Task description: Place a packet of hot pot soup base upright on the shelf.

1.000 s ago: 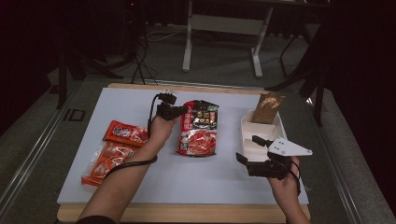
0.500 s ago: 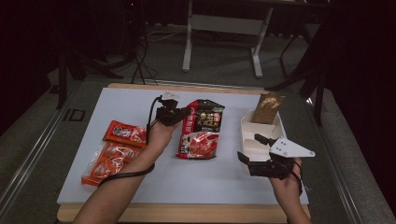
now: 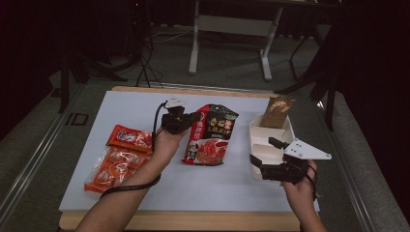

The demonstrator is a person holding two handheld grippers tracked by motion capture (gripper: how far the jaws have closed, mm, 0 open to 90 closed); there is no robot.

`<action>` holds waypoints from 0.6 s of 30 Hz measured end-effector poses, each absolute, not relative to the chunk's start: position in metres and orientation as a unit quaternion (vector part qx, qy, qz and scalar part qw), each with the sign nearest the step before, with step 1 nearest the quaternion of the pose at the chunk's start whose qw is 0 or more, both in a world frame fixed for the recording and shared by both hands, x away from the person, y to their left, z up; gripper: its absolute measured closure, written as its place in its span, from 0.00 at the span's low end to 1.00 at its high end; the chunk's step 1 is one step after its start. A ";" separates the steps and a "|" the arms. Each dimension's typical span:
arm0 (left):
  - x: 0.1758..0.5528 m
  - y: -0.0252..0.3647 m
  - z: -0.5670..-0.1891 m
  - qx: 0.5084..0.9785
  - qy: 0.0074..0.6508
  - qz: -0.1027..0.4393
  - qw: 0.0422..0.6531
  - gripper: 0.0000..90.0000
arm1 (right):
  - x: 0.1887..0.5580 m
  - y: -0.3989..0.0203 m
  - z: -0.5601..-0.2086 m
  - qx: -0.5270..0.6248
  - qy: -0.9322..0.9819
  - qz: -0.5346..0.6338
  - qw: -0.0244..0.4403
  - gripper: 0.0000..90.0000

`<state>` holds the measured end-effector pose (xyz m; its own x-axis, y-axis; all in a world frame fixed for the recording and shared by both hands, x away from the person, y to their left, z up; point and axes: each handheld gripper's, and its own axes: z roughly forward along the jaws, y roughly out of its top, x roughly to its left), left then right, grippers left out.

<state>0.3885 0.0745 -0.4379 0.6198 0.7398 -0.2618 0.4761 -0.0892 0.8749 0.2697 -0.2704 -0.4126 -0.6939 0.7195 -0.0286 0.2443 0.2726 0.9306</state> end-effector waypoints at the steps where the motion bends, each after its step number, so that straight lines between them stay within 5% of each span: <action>1: 0.386 0.074 -0.436 0.728 0.413 0.127 0.533 0.97 | 0.270 -0.270 -0.412 0.319 0.764 0.510 0.232 0.12; 18: 0.359 0.094 -0.420 0.705 0.373 0.067 0.599 0.96 | 0.280 -0.264 -0.400 0.332 0.760 0.518 0.211 0.19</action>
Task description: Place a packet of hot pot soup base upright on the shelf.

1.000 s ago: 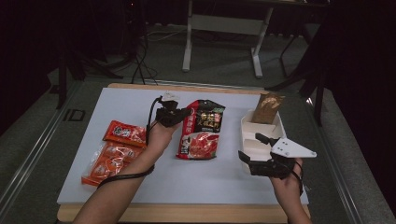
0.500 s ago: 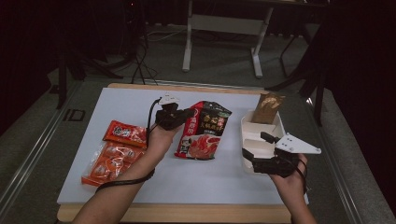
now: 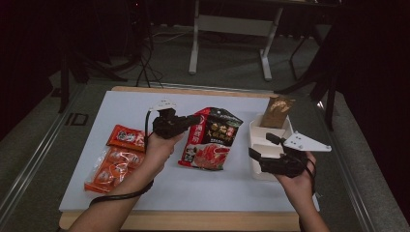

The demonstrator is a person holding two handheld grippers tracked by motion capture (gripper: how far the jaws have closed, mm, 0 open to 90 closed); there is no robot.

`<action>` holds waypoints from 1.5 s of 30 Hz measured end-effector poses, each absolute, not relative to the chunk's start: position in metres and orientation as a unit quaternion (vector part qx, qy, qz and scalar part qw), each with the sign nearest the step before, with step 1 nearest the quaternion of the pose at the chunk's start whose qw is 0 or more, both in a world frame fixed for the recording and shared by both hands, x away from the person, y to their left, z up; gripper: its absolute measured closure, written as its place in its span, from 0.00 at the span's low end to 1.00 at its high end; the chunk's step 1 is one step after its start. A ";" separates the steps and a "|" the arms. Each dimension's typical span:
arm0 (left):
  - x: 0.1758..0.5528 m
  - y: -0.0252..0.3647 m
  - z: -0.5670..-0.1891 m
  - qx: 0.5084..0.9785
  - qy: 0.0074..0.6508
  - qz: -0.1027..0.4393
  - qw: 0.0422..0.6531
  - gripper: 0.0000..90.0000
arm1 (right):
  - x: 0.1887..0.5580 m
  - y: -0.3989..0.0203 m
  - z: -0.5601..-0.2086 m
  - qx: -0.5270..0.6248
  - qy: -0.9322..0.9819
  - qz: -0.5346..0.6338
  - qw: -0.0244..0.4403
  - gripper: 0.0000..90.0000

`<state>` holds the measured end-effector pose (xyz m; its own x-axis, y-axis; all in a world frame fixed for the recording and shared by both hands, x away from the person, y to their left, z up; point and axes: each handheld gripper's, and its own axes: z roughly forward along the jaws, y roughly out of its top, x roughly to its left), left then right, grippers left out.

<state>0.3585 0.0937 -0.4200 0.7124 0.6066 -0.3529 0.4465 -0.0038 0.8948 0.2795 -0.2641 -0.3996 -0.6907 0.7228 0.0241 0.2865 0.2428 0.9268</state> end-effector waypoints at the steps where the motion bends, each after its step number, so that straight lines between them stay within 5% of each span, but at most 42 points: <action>1: 0.357 0.094 -0.420 0.703 0.368 0.063 0.606 0.96 | 0.281 -0.263 -0.398 0.332 0.760 0.519 0.208 0.21; 15: 0.344 0.089 -0.418 0.676 0.329 0.009 0.660 0.96 | 0.307 -0.238 -0.390 0.318 0.768 0.531 0.163 0.28; 28: 0.337 0.079 -0.417 0.665 0.311 -0.003 0.679 0.96 | 0.309 -0.238 -0.384 0.306 0.769 0.548 0.123 0.77; 31: 0.337 0.080 -0.418 0.666 0.312 -0.003 0.678 0.96 | 0.310 -0.238 -0.384 0.305 0.771 0.548 0.111 0.81; 45: 0.333 0.083 -0.411 0.684 0.299 0.016 0.665 0.81 | 0.307 -0.237 -0.366 0.293 0.774 0.547 0.127 0.86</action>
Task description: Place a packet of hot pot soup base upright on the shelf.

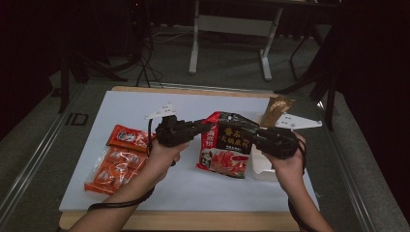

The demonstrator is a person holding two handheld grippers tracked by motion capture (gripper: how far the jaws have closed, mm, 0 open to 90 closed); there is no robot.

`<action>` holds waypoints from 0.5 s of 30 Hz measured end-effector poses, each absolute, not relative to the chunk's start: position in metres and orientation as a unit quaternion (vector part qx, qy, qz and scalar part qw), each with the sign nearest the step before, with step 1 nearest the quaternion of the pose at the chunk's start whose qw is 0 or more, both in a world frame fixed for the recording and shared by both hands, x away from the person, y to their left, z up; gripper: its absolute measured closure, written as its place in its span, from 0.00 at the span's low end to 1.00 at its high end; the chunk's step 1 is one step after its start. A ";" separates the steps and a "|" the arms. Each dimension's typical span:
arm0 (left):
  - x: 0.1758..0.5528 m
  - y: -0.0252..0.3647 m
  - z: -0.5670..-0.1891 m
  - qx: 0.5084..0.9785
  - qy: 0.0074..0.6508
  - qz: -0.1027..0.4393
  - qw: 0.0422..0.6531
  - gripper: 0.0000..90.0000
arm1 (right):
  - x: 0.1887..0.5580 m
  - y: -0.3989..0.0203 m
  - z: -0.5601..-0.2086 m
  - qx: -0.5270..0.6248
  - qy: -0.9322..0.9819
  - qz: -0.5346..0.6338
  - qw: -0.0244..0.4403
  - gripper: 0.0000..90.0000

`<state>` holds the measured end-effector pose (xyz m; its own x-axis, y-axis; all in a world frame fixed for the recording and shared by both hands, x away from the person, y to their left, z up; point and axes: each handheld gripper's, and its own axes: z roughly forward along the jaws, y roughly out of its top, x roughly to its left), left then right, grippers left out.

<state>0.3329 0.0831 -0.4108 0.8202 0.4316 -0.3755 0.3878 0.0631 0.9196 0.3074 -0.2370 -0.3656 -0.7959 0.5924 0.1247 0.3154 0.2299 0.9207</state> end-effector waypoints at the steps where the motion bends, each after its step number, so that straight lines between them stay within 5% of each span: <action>1: 0.332 0.083 -0.410 0.686 0.296 0.020 0.664 0.78 | 0.307 -0.238 -0.363 0.291 0.774 0.547 0.132 0.86; 6: 0.330 0.087 -0.408 0.697 0.303 0.026 0.650 0.44 | 0.307 -0.246 -0.350 0.291 0.765 0.554 0.152 0.86; 8: 0.330 0.087 -0.408 0.697 0.303 0.026 0.650 0.40 | 0.307 -0.248 -0.347 0.290 0.764 0.554 0.156 0.86; 9: 0.329 0.090 -0.410 0.693 0.303 0.020 0.654 0.28 | 0.309 -0.254 -0.341 0.292 0.760 0.560 0.156 0.86; 15: 0.324 0.099 -0.414 0.702 0.297 0.032 0.646 0.16 | 0.313 -0.264 -0.330 0.294 0.754 0.562 0.170 0.86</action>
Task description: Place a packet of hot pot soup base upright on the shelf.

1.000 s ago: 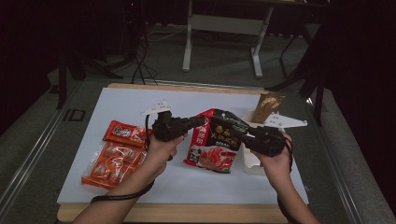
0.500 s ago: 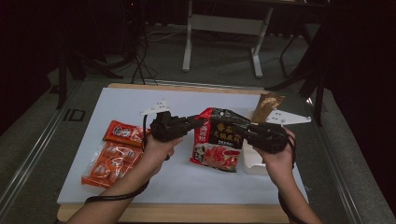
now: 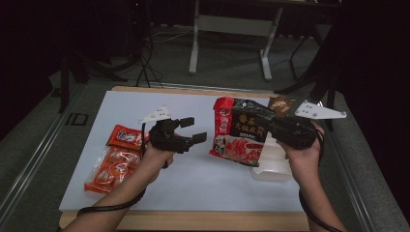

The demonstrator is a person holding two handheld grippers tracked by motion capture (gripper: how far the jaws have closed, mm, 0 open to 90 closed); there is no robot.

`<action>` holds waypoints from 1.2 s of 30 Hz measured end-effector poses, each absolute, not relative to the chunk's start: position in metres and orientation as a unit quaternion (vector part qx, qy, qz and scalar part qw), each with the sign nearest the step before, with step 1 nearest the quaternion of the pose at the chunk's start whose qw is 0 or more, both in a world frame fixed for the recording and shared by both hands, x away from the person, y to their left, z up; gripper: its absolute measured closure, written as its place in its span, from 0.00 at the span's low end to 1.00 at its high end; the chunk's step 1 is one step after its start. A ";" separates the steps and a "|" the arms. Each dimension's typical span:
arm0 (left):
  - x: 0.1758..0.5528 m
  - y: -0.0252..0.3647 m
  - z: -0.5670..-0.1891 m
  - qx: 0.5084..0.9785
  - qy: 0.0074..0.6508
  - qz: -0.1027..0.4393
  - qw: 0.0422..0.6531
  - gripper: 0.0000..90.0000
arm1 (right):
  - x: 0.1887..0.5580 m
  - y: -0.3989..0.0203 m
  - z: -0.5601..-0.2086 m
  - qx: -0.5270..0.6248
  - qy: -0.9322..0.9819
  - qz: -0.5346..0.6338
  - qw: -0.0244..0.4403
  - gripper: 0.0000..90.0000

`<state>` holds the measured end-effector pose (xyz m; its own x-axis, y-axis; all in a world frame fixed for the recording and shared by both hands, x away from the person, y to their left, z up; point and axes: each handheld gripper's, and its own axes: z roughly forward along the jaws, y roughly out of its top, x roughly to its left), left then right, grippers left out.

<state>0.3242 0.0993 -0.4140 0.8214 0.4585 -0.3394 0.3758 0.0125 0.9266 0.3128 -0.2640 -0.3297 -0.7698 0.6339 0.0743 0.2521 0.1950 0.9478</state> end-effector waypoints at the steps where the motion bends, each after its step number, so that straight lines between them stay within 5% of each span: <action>1: 0.323 0.100 -0.415 0.702 0.299 0.033 0.645 0.15 | 0.314 -0.265 -0.327 0.294 0.754 0.562 0.174 0.86; 2: 0.322 0.101 -0.418 0.709 0.299 0.035 0.637 0.03 | 0.316 -0.269 -0.323 0.295 0.752 0.561 0.182 0.86; 3: 0.322 0.101 -0.418 0.709 0.299 0.035 0.637 0.01 | 0.317 -0.271 -0.322 0.297 0.750 0.562 0.183 0.86; 20: 0.296 0.114 -0.440 0.736 0.282 0.096 0.608 0.01 | 0.339 -0.328 -0.308 0.334 0.723 0.561 0.228 0.86; 36: 0.280 0.125 -0.472 0.733 0.299 0.116 0.600 0.01 | 0.370 -0.376 -0.336 0.350 0.721 0.549 0.238 0.85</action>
